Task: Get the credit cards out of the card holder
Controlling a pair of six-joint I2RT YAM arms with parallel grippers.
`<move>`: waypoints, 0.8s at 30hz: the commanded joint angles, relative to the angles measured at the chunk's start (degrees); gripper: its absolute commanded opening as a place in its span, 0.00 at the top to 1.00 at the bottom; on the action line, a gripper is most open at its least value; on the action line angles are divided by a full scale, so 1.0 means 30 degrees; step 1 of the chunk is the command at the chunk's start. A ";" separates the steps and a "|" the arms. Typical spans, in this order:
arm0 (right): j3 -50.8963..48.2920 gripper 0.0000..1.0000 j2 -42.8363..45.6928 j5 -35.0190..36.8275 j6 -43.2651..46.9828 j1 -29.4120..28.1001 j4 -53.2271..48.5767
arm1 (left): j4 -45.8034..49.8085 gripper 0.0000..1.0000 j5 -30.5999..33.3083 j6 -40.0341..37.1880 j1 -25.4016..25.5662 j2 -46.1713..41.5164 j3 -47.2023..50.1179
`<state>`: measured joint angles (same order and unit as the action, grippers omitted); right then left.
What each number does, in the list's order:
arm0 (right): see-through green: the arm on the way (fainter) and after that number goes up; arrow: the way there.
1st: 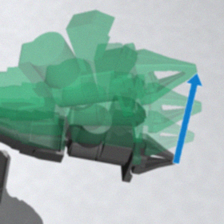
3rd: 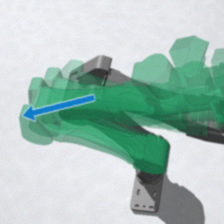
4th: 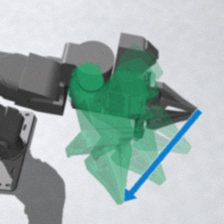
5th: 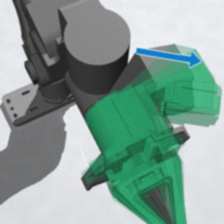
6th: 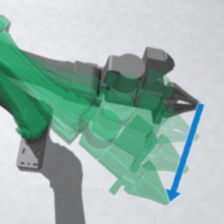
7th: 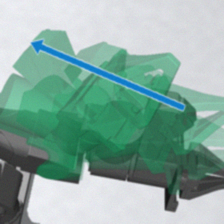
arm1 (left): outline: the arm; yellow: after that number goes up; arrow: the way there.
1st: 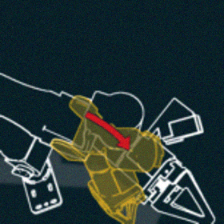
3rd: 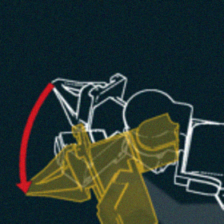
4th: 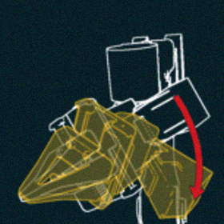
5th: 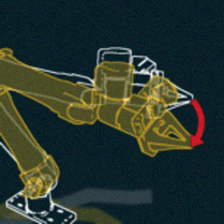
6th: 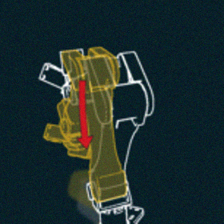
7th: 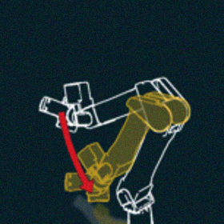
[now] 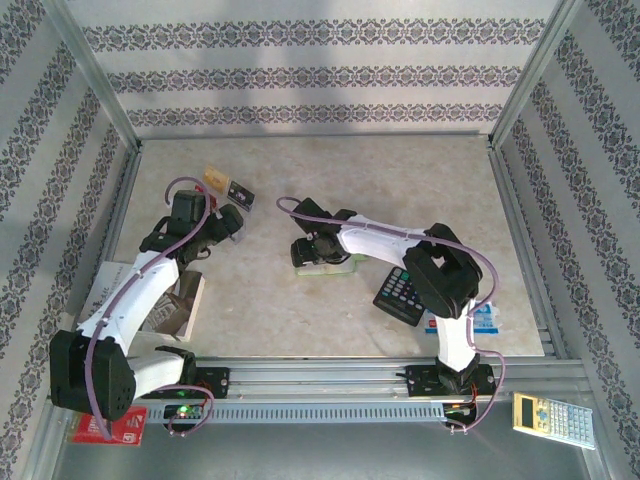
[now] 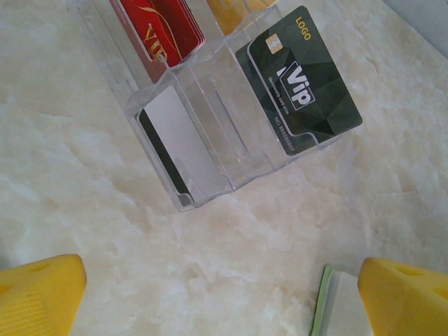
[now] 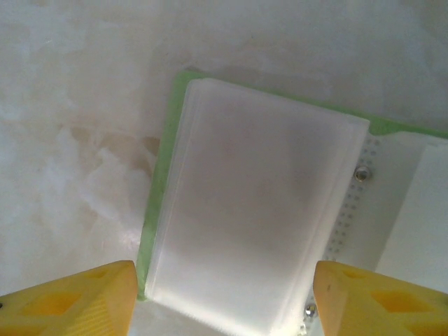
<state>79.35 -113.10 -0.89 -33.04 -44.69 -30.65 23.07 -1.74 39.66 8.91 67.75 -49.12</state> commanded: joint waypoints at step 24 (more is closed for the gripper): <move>-0.0393 0.53 -0.3057 0.0634 -0.0179 0.0988 -0.2710 | -0.1715 0.00 -0.3327 -0.1410 -0.0479 0.1031 0.0330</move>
<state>81.91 -117.38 -0.27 -33.23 -42.76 -35.14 20.49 -8.49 36.38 8.12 69.95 -48.38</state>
